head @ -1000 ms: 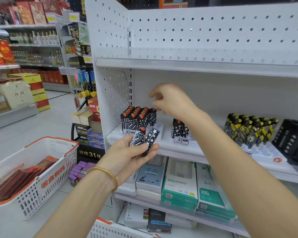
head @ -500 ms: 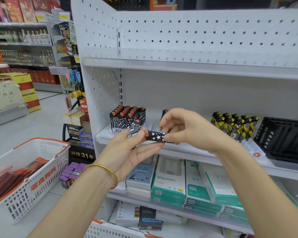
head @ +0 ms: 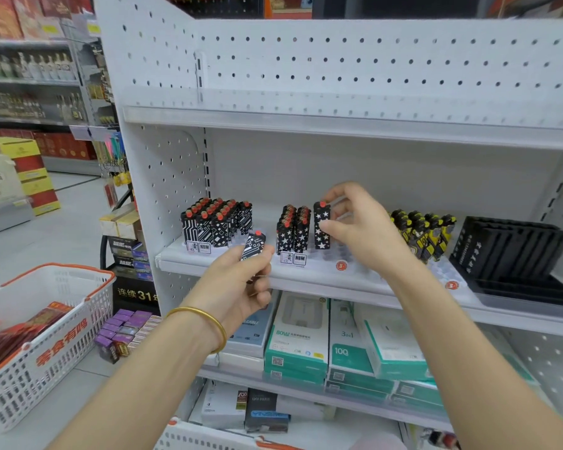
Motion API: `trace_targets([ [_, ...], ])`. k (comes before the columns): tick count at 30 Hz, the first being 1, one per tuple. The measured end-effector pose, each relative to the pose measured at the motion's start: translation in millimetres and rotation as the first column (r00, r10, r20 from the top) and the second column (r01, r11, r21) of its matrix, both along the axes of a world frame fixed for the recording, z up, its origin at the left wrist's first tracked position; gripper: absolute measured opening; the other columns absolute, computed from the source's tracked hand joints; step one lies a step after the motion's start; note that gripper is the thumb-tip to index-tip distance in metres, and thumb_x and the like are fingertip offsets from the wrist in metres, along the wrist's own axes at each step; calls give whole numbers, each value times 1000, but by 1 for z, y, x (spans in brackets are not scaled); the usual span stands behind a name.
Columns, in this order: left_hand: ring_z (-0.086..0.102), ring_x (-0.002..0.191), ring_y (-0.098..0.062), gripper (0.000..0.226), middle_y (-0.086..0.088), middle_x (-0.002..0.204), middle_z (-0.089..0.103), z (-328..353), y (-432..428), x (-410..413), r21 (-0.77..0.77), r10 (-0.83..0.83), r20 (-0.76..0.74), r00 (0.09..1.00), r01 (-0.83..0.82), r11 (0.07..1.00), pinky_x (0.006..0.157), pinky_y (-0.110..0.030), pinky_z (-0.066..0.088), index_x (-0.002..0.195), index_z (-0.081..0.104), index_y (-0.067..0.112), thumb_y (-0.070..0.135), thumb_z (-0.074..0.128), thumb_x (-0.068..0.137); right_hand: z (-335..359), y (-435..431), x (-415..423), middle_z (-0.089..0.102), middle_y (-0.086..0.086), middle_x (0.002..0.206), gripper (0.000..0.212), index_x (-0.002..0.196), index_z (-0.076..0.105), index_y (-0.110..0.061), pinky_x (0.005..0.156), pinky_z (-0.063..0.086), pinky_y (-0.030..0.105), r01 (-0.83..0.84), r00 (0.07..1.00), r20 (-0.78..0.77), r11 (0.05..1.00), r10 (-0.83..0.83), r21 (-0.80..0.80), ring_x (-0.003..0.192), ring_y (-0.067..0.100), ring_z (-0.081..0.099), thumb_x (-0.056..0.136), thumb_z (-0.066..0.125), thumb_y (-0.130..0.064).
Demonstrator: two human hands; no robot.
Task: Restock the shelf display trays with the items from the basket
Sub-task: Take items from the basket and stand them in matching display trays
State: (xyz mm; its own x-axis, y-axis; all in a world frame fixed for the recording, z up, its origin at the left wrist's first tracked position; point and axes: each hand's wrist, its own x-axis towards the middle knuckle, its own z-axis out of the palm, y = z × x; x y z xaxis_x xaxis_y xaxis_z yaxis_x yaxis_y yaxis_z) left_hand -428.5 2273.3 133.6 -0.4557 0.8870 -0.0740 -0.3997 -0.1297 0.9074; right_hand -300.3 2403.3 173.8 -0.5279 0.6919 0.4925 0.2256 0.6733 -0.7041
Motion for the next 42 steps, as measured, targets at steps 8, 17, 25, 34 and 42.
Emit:
trace_targets([
  [8,35,42,-8,19,0,62,44,-1,-1,-1,-16,-13,37,999,13,1000,37,-16,31,98,61,7,23,51,95,-15,-2,-19,48,-5,71,22,102,52,-12,62,48,29,-5,999,53,994,-1,110,67,16,52,84,61,-2],
  [17,35,41,-9,29,0,60,45,0,1,-3,-12,-65,117,991,67,998,37,-16,31,96,60,6,27,40,96,-11,0,-24,54,4,85,17,100,59,-9,73,49,35,7,986,156,963,-51,271,75,24,57,84,63,-5],
  [25,35,42,-9,31,-1,61,45,-1,2,-3,-20,-70,117,991,72,997,37,-16,30,96,61,5,24,37,96,-19,-6,-23,52,3,102,35,120,56,-28,73,50,41,48,963,210,880,-166,473,87,28,58,88,57,-14],
  [34,37,44,-9,34,-1,64,47,-2,0,-5,-19,-92,125,988,96,995,38,-18,32,102,63,3,21,35,96,-24,-10,-21,52,4,104,33,123,59,-26,72,49,40,118,934,241,863,-265,491,91,30,58,92,52,-14],
  [42,41,58,-9,26,-1,73,51,-5,-4,-11,106,-60,75,995,52,993,46,-18,39,110,62,5,15,43,95,4,-48,-34,61,-1,72,16,95,69,-17,67,46,27,-98,992,96,983,83,157,66,12,55,92,55,-24],
])
